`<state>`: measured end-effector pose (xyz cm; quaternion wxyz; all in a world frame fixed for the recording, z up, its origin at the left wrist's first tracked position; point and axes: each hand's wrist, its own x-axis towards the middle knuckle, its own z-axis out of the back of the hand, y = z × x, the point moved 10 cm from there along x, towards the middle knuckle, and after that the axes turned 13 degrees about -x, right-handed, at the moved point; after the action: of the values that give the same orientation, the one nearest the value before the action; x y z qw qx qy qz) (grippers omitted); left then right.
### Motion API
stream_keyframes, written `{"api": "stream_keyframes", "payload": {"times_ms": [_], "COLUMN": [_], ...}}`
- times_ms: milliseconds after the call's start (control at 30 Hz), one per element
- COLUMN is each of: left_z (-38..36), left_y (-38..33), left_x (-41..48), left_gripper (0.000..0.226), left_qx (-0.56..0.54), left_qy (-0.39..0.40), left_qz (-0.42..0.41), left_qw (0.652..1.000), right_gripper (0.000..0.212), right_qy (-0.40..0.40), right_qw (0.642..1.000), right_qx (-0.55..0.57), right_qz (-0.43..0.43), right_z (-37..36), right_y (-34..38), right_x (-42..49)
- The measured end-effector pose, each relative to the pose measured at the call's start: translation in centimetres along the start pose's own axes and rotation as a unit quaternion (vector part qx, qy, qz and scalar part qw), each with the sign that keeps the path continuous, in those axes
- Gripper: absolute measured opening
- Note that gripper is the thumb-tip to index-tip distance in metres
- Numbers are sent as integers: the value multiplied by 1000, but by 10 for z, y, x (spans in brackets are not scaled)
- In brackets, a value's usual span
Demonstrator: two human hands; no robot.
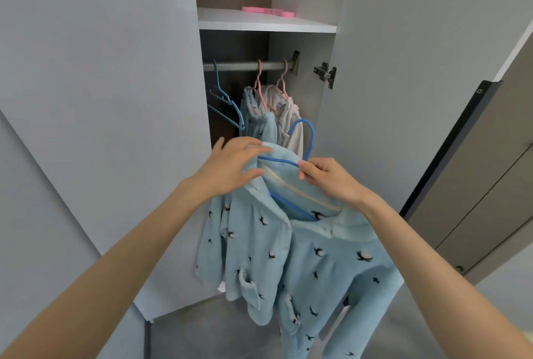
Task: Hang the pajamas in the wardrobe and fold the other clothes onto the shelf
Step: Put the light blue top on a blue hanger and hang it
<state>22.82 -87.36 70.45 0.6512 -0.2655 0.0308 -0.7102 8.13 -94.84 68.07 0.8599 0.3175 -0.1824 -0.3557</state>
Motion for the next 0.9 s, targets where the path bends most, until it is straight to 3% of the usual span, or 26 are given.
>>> {"api": "stream_keyframes", "payload": {"times_ms": [100,167,333,467,733,900], "left_z": [-31,-37,-32,-37,-50,-7], "left_y": [-22,-29,-29,-41,-25,48], "left_x": [7,14,34,50,96,125], "left_gripper": [50,40,25,24,31,21], "left_qx": [19,19,19,47,-150,-288], "left_qy": [52,41,-21,-46,-40,-226], "left_qz": [-11,-10,1,-59,-60,38], "left_qw": [998,999,1000,996,986,930], "right_gripper": [35,35,36,38,39,40], "right_qy": [66,79,46,20,-5,14], "right_qw": [997,995,995,996,998,998], "right_qx": [29,34,14,28,58,47], "right_qz": [24,49,86,80,40,45], "right_z": [-10,-7,12,22,33,41], "right_y": [15,25,33,20,-24,-39], "right_x": [-4,-7,-8,-1,33,57]}}
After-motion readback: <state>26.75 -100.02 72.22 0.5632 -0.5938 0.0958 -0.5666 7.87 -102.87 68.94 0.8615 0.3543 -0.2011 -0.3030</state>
